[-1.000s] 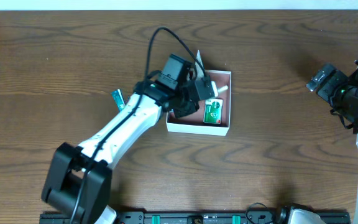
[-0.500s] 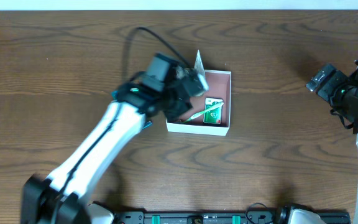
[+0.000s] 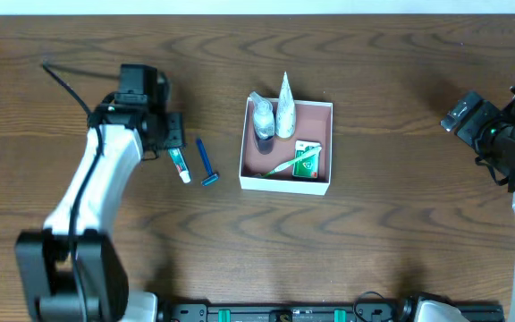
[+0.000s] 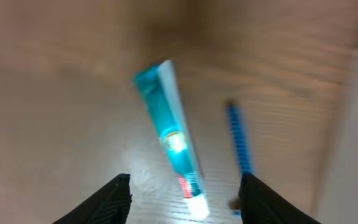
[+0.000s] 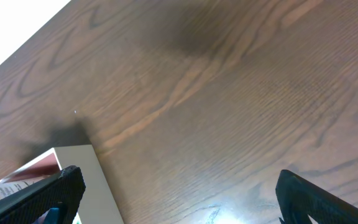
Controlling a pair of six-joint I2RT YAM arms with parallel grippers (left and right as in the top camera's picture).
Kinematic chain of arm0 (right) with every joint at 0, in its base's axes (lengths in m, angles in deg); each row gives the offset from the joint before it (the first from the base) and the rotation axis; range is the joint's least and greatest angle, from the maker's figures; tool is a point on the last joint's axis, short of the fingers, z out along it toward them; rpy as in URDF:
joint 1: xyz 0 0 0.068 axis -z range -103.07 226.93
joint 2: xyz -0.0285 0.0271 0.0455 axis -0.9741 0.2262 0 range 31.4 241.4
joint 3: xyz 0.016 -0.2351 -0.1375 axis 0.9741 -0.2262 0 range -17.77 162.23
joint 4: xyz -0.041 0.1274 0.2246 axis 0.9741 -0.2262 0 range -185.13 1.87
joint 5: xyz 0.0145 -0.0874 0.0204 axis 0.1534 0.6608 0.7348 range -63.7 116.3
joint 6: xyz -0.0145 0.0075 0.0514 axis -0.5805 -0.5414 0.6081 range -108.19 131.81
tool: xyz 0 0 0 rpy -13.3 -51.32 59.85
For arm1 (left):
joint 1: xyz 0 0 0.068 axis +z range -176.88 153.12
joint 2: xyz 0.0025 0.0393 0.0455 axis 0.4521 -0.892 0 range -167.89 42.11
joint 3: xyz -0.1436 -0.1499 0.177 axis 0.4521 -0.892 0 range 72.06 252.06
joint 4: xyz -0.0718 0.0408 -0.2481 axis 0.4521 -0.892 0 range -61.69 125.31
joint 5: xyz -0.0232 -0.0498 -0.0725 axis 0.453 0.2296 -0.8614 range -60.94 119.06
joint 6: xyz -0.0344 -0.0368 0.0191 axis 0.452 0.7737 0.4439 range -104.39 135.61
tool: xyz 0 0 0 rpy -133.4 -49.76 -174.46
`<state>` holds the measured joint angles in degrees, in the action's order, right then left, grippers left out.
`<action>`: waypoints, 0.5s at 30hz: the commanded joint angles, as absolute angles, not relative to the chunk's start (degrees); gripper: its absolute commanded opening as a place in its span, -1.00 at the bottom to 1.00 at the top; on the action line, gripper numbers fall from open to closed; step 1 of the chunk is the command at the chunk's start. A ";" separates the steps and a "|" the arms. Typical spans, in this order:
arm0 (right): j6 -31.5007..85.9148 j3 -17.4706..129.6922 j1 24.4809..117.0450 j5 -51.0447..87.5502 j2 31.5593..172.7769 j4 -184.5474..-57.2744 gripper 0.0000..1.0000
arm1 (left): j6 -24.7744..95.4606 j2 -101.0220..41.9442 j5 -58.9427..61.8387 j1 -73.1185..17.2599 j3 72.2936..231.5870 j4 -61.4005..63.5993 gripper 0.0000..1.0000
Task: Pack container
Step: 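Grasp the teal toothpaste tube with the left gripper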
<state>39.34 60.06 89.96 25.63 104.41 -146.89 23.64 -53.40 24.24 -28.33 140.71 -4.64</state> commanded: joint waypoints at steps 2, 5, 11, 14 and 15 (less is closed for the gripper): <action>38.53 60.45 90.42 25.41 104.43 -146.89 0.98 | 35.27 -58.93 25.25 -26.52 140.03 -4.64 0.15; 38.53 60.45 90.42 25.41 104.43 -146.91 0.99 | 35.35 -62.18 25.27 -26.85 140.03 -4.14 0.15; 38.53 60.45 90.42 25.41 104.43 -146.89 0.99 | 38.63 -67.19 25.29 -27.57 140.03 -2.32 0.21; 38.53 60.45 90.42 25.41 104.43 -146.89 0.98 | 38.72 -68.76 25.27 -27.61 140.03 -2.28 0.22; 38.53 60.45 90.42 25.41 104.43 -146.89 0.99 | 38.89 -69.29 25.27 -27.61 140.03 -2.08 0.22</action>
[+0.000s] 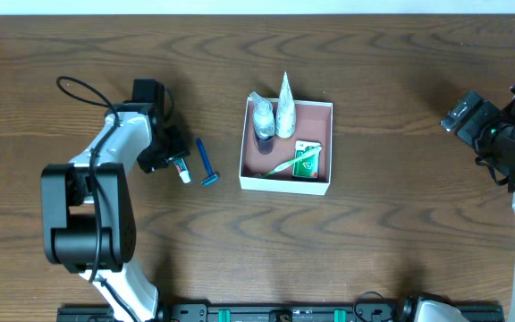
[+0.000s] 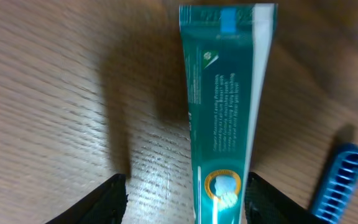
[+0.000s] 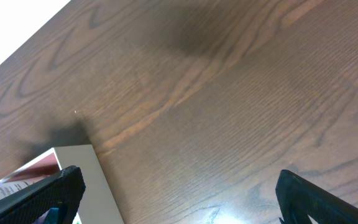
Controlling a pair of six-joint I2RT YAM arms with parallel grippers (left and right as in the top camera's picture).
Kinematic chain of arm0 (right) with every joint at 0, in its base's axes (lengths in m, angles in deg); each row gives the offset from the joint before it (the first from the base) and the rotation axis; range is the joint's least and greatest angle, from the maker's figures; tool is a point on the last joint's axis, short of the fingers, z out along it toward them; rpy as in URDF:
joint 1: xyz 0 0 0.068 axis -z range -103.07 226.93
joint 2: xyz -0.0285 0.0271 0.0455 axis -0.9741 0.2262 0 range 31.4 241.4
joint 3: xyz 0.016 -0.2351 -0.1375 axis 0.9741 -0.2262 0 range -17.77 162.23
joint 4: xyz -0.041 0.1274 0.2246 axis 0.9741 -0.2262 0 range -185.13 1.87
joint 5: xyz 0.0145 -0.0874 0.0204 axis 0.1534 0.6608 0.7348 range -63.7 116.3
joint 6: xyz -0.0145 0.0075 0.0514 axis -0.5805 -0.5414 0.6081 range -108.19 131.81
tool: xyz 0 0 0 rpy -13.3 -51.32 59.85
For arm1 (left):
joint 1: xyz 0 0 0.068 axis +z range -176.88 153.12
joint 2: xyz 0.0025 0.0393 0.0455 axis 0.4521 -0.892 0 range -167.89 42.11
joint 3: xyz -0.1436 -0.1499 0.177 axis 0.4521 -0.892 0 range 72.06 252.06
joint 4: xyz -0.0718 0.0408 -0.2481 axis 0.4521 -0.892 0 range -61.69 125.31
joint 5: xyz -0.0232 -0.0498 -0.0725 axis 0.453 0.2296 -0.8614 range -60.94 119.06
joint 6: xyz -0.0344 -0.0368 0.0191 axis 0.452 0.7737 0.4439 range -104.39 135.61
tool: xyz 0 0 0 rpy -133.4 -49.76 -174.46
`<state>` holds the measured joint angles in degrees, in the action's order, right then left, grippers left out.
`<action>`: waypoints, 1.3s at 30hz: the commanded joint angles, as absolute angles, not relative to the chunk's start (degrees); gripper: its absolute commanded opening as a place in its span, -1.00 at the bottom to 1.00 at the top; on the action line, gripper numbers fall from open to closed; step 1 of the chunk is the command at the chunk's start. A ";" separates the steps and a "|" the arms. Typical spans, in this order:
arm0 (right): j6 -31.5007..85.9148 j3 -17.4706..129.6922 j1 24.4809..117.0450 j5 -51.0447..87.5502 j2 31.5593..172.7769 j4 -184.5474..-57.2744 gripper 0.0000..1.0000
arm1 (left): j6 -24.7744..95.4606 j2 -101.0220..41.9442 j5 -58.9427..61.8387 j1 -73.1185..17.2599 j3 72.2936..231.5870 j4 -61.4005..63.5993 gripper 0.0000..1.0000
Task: Pack container
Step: 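Grasp the teal toothpaste tube with the left gripper, then place the toothpaste tube into the box with the left gripper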
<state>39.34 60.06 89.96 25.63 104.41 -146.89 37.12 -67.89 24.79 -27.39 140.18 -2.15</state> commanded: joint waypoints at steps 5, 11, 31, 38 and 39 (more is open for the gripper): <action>38.53 60.45 90.42 25.41 104.43 -146.89 0.99 | 38.87 -71.62 25.25 -27.61 140.03 -1.51 0.15; 38.53 60.45 90.42 25.41 104.43 -146.89 0.98 | 38.57 -71.25 25.25 -27.61 140.05 -1.64 -0.39; 38.53 60.45 90.42 25.41 104.43 -146.89 0.99 | 29.47 -40.70 14.74 -30.67 142.50 -9.40 -0.63; 38.53 60.45 90.42 25.41 104.43 -146.91 0.99 | 11.97 -35.01 14.54 -44.73 142.48 -6.39 -0.75; 38.53 60.45 90.42 25.41 104.41 -146.89 0.98 | 9.41 -35.23 14.56 -47.20 142.48 -5.40 -0.75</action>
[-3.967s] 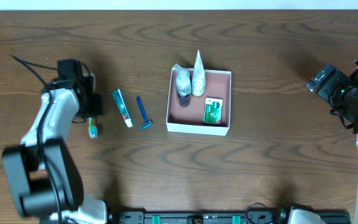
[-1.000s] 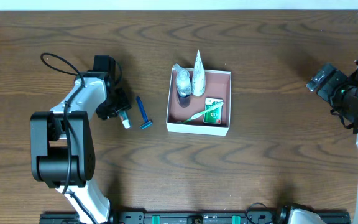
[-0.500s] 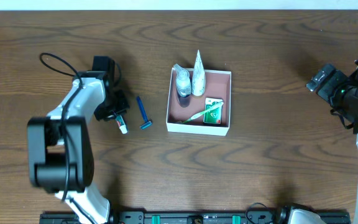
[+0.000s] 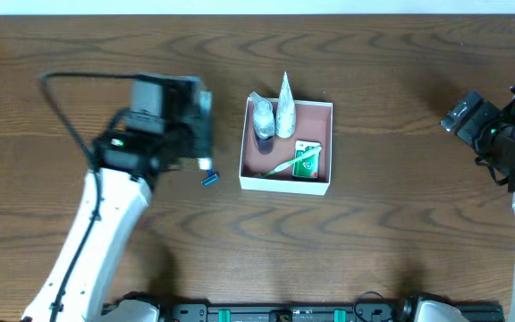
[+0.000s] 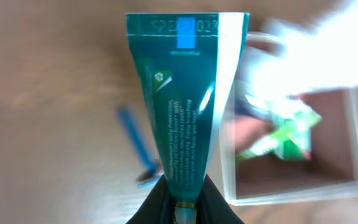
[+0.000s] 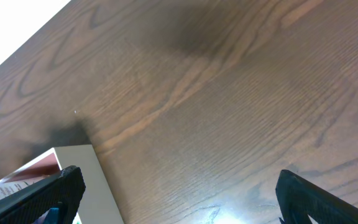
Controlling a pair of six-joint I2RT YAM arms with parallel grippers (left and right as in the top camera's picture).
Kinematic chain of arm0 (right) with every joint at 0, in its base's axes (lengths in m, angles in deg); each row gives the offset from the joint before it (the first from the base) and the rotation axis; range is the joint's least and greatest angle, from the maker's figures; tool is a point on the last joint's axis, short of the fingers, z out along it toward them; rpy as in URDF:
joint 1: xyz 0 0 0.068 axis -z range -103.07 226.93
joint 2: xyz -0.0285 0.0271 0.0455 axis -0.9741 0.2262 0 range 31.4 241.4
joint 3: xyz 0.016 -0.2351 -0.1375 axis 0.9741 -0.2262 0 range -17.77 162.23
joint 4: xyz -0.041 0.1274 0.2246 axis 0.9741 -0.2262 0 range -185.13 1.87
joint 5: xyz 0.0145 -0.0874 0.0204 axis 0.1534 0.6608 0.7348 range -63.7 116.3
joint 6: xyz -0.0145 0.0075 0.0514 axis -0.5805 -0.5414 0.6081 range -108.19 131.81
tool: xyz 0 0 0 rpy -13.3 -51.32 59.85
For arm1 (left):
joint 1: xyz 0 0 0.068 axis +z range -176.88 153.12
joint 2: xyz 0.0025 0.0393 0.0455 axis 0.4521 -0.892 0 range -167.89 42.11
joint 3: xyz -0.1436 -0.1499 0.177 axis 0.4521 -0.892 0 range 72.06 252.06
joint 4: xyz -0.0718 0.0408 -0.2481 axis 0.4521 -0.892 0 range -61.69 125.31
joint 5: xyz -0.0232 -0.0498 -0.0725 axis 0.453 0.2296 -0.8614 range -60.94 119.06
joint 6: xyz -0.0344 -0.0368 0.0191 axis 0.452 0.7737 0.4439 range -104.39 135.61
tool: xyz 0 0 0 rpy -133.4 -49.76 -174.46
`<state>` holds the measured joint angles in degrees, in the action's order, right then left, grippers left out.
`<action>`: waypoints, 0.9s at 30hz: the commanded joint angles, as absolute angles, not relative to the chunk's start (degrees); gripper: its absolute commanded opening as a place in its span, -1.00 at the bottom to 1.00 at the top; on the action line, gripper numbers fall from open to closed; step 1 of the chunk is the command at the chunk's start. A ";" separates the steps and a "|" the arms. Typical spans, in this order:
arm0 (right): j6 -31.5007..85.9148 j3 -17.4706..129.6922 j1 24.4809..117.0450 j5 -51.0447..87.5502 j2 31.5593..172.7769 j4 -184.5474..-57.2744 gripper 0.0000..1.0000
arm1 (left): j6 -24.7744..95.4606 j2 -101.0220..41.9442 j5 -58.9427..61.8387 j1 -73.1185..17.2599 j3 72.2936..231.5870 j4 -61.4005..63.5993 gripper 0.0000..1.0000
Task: Pack container
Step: 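Place the toothpaste tube into the box with the left gripper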
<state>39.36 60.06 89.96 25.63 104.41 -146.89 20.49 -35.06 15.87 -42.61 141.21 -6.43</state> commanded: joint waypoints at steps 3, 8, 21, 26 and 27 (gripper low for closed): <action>38.53 60.45 90.42 25.41 104.43 -146.91 0.98 | 3.36 -36.72 14.58 -53.45 142.45 -1.99 -0.73; 38.53 60.45 90.42 25.41 104.41 -146.91 0.98 | -3.44 -42.38 14.69 -60.33 142.43 2.97 -0.72; 38.53 60.45 90.42 25.41 104.43 -146.91 0.98 | -11.81 -58.03 14.74 -64.24 142.43 13.63 -0.21; 38.53 60.45 90.42 25.41 104.41 -146.91 0.98 | -8.97 -54.97 14.72 -64.31 142.45 12.17 -0.18; 38.53 60.45 90.42 25.41 104.43 -146.91 0.97 | -7.51 -53.35 14.74 -64.31 142.45 11.06 -0.17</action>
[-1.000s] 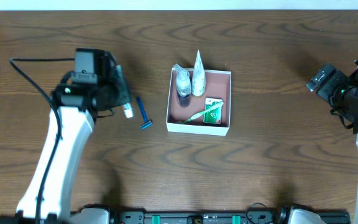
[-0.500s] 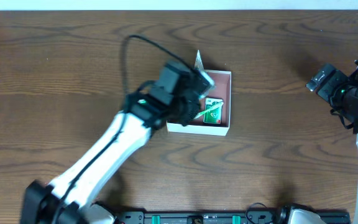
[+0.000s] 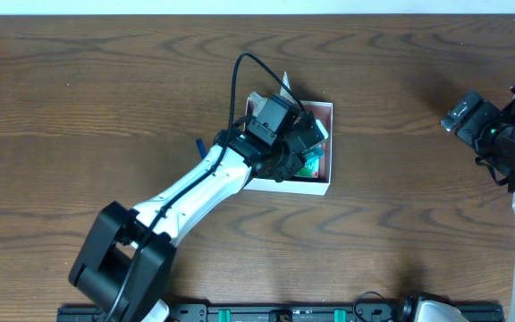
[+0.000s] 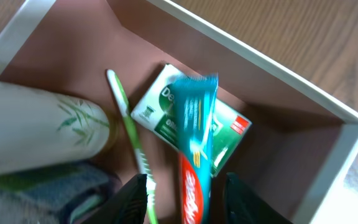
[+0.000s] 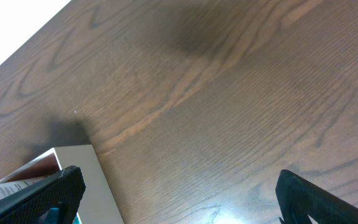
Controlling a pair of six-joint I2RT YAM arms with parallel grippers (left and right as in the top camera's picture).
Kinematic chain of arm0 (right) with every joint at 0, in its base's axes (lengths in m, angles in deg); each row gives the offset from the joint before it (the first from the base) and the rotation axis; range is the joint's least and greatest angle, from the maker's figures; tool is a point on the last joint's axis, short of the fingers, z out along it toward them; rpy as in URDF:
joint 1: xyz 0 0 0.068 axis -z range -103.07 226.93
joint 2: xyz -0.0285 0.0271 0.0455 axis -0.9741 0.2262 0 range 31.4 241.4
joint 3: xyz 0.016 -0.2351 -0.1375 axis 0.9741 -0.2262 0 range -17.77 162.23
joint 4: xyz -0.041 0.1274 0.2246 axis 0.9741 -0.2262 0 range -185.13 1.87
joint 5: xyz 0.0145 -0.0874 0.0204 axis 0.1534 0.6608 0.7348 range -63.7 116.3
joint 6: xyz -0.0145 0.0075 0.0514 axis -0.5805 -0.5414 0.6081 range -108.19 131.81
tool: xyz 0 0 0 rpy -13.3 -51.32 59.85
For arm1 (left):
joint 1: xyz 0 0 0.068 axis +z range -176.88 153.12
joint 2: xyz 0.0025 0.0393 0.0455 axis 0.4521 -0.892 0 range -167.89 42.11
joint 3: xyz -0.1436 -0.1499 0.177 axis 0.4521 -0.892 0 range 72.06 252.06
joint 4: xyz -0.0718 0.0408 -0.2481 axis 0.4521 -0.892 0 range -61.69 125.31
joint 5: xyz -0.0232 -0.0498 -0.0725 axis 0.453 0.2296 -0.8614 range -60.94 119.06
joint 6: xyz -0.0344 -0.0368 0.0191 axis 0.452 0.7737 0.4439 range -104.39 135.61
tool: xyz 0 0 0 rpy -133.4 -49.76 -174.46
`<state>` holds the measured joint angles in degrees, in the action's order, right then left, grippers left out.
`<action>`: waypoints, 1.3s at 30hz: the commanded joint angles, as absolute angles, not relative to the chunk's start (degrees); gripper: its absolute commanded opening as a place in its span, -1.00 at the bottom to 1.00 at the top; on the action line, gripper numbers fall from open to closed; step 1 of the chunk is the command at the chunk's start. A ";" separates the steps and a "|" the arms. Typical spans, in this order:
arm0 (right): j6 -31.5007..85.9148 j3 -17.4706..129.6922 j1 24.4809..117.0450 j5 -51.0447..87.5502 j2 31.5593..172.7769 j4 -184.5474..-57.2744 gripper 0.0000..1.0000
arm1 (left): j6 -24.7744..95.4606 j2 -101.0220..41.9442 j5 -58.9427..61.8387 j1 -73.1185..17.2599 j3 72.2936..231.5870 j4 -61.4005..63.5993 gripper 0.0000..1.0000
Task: Pack container
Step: 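Place the toothpaste tube into the box with the left gripper, then grasp the blue razor by its handle with the left gripper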
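Note:
The white box with a dark red floor point(image 3: 286, 185) stands mid-table. My left gripper point(image 3: 302, 146) hangs over its inside. In the left wrist view its fingers point(image 4: 137, 198) stand apart, open, with the teal and red toothpaste tube point(image 4: 195, 140) between them, blurred, over a green packet point(image 4: 159, 107). A green toothbrush point(image 4: 129, 140), a white tube with a leaf print point(image 4: 42, 127) and a dark bottle point(image 4: 55, 193) lie in the box too. My right gripper point(image 3: 465, 112) is open at the far right, over bare wood point(image 5: 179, 186).
A blue razor point(image 3: 200, 145) lies on the table just left of the box, mostly hidden under my left arm. The box's white wall point(image 4: 260, 70) rises right beside the left fingers. The box's corner point(image 5: 98, 180) shows in the right wrist view.
My left gripper was shut on the toothpaste tube left of the box, above the razor. Now it is over the box's inside and open, the tube loose between its fingers. The right arm is unchanged.
My left gripper first hung open above the toothpaste tube lying beside the razor. Then it was low around the tube on the table. Then it held the tube lifted next to the box, and now it is open inside the box.

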<state>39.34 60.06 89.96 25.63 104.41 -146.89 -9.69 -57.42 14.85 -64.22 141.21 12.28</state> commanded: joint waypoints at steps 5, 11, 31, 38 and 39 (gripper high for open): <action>38.53 60.45 90.42 25.41 104.41 -146.91 0.99 | -2.61 -44.08 18.69 -63.72 142.45 2.16 -0.17; 38.53 60.45 90.42 25.41 104.41 -146.91 0.98 | 1.69 -38.80 27.89 -57.95 142.43 -8.51 -0.12; 38.53 60.45 90.42 25.41 104.43 -146.91 0.98 | 37.39 -63.45 28.05 -37.69 140.47 0.06 -0.08; 38.53 60.45 90.42 25.41 104.43 -146.89 0.98 | 38.98 -66.95 28.03 -37.97 140.47 0.04 -0.08; 38.53 60.45 90.42 25.41 104.43 -146.89 0.98 | 39.64 -67.27 28.03 -38.13 140.47 0.06 -0.08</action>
<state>39.34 60.08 89.96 25.63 104.41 -146.89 37.23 -65.92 27.79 -37.69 140.88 -0.03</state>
